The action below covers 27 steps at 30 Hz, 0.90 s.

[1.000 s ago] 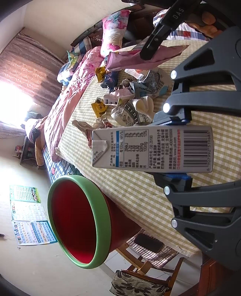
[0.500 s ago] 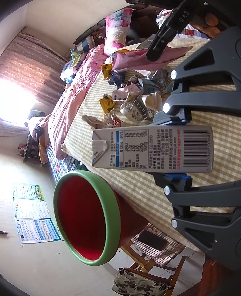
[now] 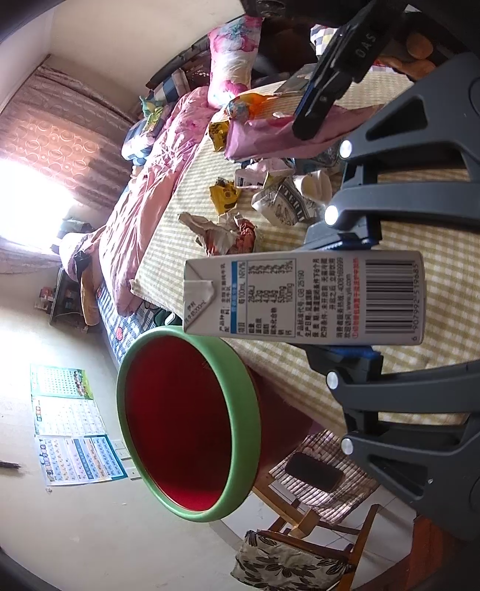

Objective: Collect trash
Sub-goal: 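Lift the milk carton and pink wrapper off the mat with both grippers, then carry the carton and wrapper over the green-rimmed bin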

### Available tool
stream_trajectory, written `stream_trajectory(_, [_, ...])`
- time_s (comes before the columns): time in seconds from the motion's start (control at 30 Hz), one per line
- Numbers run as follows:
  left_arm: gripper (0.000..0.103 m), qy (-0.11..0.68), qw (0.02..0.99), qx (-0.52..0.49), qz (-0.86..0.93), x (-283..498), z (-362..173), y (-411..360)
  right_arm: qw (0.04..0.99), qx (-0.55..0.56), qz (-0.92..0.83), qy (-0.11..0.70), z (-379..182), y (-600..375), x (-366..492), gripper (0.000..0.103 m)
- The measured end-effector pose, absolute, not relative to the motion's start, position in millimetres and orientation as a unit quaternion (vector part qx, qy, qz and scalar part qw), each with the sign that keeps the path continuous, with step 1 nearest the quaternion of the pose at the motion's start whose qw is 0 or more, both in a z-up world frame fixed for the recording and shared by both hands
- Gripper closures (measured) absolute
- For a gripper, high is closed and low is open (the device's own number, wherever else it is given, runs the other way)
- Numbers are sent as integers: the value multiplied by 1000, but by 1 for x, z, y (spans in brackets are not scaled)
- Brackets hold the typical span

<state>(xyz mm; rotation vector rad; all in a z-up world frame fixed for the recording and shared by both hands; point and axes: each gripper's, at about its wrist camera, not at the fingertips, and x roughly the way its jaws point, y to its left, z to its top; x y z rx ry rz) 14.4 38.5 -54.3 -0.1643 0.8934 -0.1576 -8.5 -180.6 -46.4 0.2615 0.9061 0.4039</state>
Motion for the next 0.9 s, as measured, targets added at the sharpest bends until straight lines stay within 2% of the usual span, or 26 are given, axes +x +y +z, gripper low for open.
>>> stream_trajectory(0.6, [67,413,898,-73,-130,47,-43,67,884,130,143,425,-37,-149,5,75])
stream_trajectory(0.9, [67,392,910,-71,-115,63,-33,106,886,132,164,413,-29,-112,32,75])
